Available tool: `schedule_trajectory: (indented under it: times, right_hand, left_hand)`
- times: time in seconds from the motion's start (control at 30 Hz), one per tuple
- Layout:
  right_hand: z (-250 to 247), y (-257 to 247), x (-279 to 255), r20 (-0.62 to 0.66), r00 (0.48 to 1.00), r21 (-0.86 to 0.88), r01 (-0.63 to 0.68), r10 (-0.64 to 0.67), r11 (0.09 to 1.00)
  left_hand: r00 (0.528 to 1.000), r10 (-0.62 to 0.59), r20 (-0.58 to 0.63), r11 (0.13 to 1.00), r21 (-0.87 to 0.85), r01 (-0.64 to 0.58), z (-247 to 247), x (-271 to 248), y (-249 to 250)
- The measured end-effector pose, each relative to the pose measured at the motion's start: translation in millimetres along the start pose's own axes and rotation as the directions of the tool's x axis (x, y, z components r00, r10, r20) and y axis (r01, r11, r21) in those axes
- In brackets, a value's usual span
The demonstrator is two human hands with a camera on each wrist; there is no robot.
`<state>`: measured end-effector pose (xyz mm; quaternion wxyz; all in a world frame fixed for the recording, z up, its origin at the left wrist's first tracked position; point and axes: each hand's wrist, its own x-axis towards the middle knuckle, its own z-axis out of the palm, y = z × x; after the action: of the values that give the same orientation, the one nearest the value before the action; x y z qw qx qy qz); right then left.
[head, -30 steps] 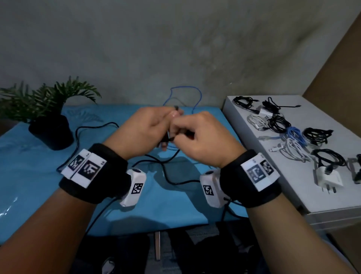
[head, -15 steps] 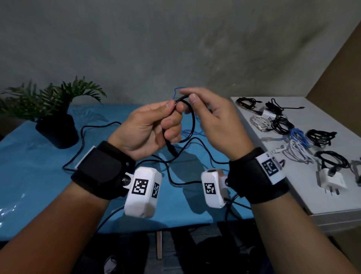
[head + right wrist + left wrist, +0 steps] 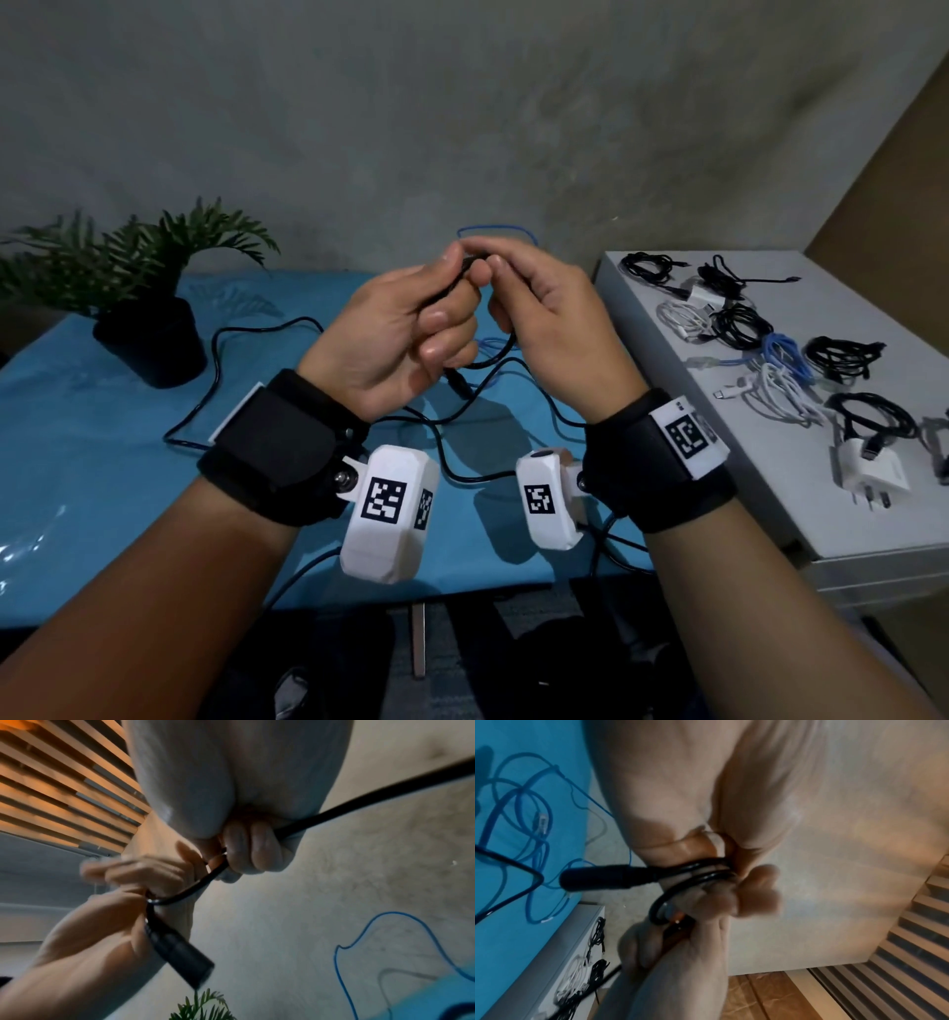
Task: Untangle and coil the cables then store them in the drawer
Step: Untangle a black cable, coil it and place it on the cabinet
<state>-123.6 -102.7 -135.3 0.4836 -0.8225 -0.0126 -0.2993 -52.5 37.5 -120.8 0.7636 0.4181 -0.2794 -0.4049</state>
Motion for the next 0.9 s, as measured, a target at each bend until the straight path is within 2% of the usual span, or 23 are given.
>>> schedule_trajectory:
  times: [0.07, 0.13, 0.2, 0.27, 0.37, 0.47, 0.5, 0.57, 0.6, 0.67, 0.7, 0.73, 0.77, 0.8, 0.9]
  right_hand:
    - [3.0, 5.0, -0.4, -0.001, 0.999, 0.034, -0.041, 0.041, 0.999]
    - [3.7, 10.6, 0.0, 0.0, 0.999, 0.06, -0.044, 0.044, 0.997]
    - [3.3, 14.6, 0.0, 0.02, 0.998, 0.013, -0.064, 0.064, 0.998]
    - [2.4, 16.9, -0.5, 0.039, 0.996, -0.08, -0.077, 0.08, 0.994]
    - [1.1, 20.3, -3.3, 0.1, 0.988, -0.244, -0.093, 0.12, 0.965]
    - [5.4, 12.4, -10.0, 0.263, 0.946, -0.348, -0.092, 0.192, 0.933]
    - [7.0, 6.0, -11.7, 0.307, 0.933, -0.354, -0.07, 0.187, 0.932]
    - [8.2, -7.9, -12.1, 0.366, 0.915, -0.395, -0.01, 0.168, 0.918]
    - [7.5, -13.9, -11.3, 0.38, 0.911, -0.43, 0.018, 0.163, 0.903]
    - [3.1, -24.6, -9.4, 0.381, 0.913, -0.475, 0.059, 0.145, 0.878]
    - [-0.1, -28.7, -9.0, 0.371, 0.919, -0.477, 0.066, 0.133, 0.876]
    - [-4.1, -31.7, -8.7, 0.35, 0.93, -0.465, 0.068, 0.112, 0.883]
    - [-8.6, -33.4, -7.8, 0.318, 0.944, -0.447, 0.07, 0.085, 0.892]
    - [-13.2, -33.5, -6.3, 0.276, 0.96, -0.428, 0.073, 0.053, 0.901]
    - [-27.1, -33.8, -3.3, 0.129, 0.99, -0.31, 0.09, -0.052, 0.946]
  left_hand:
    - [1.0, 0.01, -0.026, 0.999, -0.038, -0.011, 4.1, -0.7, -2.9]
    - [1.0, 0.015, 0.005, 0.995, -0.1, -0.014, 5.9, -0.6, -3.9]
    - [0.999, 0.035, 0.033, 0.987, -0.158, -0.03, 7.4, -0.4, -1.0]
    - [0.997, 0.08, 0.012, 0.975, -0.21, -0.075, 8.1, 0.8, 5.4]
    - [0.967, 0.228, -0.11, 0.925, -0.286, -0.25, 2.1, 2.4, 19.8]
    - [0.92, 0.332, -0.207, 0.865, -0.322, -0.384, -4.7, 3.2, 34.7]
    - [0.911, 0.351, -0.216, 0.886, -0.238, -0.397, -5.3, 4.0, 36.1]
    - [0.901, 0.377, -0.216, 0.924, 0.16, -0.348, -2.4, 6.1, 30.1]
    - [0.9, 0.392, -0.189, 0.863, 0.413, -0.29, -0.3, 6.7, 23.7]
    - [0.928, 0.365, -0.078, 0.58, 0.798, -0.161, 0.7, 7.7, 11.5]
    - [0.948, 0.315, -0.044, 0.439, 0.892, -0.105, 0.5, 7.3, 8.3]
    - [0.964, 0.263, -0.044, 0.35, 0.935, -0.053, 0.0, 7.3, 7.4]
    - [0.976, 0.208, -0.064, 0.345, 0.939, -0.012, 0.4, 5.9, 8.6]
    - [0.987, 0.143, -0.076, 0.395, 0.919, 0.013, 0.8, 3.9, 10.8]
    - [1.0, -0.003, -0.018, 0.602, 0.798, 0.017, 3.2, -5.7, 21.1]
